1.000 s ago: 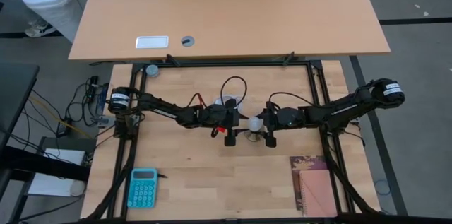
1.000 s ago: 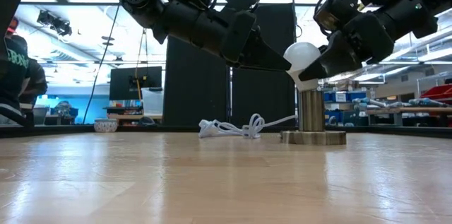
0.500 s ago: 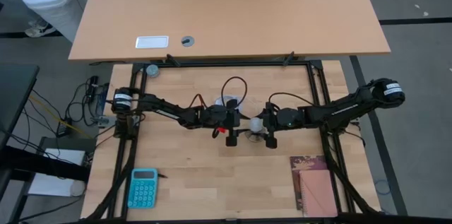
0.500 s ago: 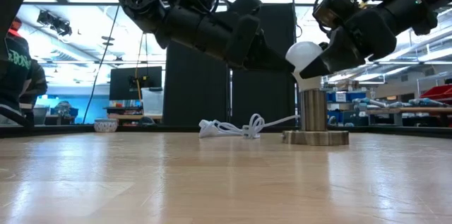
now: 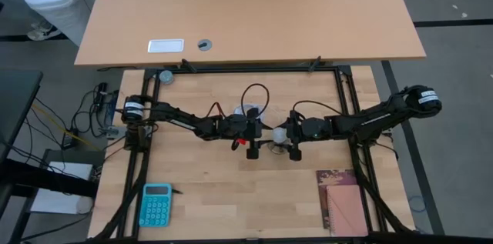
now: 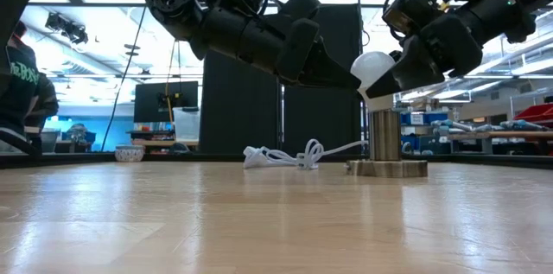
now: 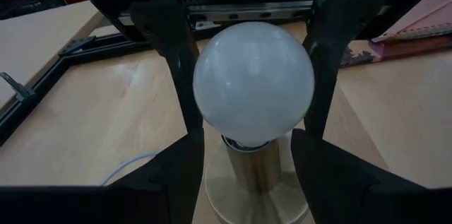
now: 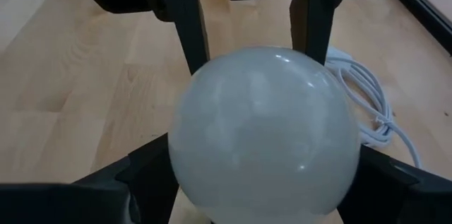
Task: Screw lightbulb
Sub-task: Insert the white lightbulb into the lamp socket
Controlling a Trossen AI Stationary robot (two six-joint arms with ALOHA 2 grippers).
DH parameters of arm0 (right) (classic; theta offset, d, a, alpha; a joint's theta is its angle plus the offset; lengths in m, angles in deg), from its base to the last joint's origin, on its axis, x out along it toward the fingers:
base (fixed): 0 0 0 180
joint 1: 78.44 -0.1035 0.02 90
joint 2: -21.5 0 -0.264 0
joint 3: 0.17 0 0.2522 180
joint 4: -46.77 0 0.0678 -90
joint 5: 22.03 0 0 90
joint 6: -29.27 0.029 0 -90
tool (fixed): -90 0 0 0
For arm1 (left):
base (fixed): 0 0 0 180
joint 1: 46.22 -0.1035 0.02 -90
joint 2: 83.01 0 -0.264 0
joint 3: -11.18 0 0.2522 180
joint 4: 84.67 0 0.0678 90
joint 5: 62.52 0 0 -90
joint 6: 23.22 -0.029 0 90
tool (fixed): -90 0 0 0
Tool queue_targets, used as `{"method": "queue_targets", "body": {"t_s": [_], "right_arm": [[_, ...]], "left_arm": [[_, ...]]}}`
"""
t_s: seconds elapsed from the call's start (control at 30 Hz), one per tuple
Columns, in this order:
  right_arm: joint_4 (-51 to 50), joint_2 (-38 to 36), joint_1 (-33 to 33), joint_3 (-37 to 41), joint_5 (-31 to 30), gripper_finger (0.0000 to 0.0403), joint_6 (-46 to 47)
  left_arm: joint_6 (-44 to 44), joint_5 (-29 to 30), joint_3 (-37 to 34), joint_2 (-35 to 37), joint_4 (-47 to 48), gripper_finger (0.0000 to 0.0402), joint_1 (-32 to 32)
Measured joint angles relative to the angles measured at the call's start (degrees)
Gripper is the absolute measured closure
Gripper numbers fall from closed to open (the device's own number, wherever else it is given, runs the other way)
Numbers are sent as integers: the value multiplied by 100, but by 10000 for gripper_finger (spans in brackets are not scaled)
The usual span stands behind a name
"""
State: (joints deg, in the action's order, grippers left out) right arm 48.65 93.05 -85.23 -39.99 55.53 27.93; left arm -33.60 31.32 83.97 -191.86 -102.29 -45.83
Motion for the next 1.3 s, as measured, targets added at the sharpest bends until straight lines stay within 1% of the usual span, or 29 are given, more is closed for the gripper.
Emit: {"method": "queue_targets", "body": {"t_s": [0.1, 0.33, 0.4, 0.67, 0.83, 0.93, 1.03, 1.13, 1.2, 1.23, 1.3], "right_arm": [[0, 0, 0, 0, -16, 103, -40], [-16, 0, 0, 0, 17, 155, -43], [-26, 0, 0, 0, 15, 163, -42], [-52, 1, 0, -2, 17, 154, -39], [-109, 0, 0, -9, 15, 157, -20], [-112, 0, 0, -9, 16, 157, -24], [-105, 0, 0, -9, 19, 158, -25], [-98, 0, 0, -9, 19, 158, -24], [-92, 2, 0, -7, 19, 158, 8], [-99, -1, 0, -7, 21, 158, 22], [-93, 2, 0, -7, 21, 158, 38]], "left_arm": [[9, 0, 0, 0, 2, 184, 0], [84, -1, 0, -26, -7, 184, 1], [95, 0, 0, -31, 7, 184, 0], [75, 2, 0, -31, 32, 184, 0], [170, -8, 0, -31, 556, 184, 0], [323, -266, -14, -36, 750, 184, 2], [581, -468, -74, -221, 426, 184, 7], [798, -503, -85, -629, -157, 184, 11], [940, -496, -83, -950, -746, 184, 8], [968, -470, -87, -1066, -936, 184, 4], [953, -177, -81, -1282, -1407, 184, 4]]}}
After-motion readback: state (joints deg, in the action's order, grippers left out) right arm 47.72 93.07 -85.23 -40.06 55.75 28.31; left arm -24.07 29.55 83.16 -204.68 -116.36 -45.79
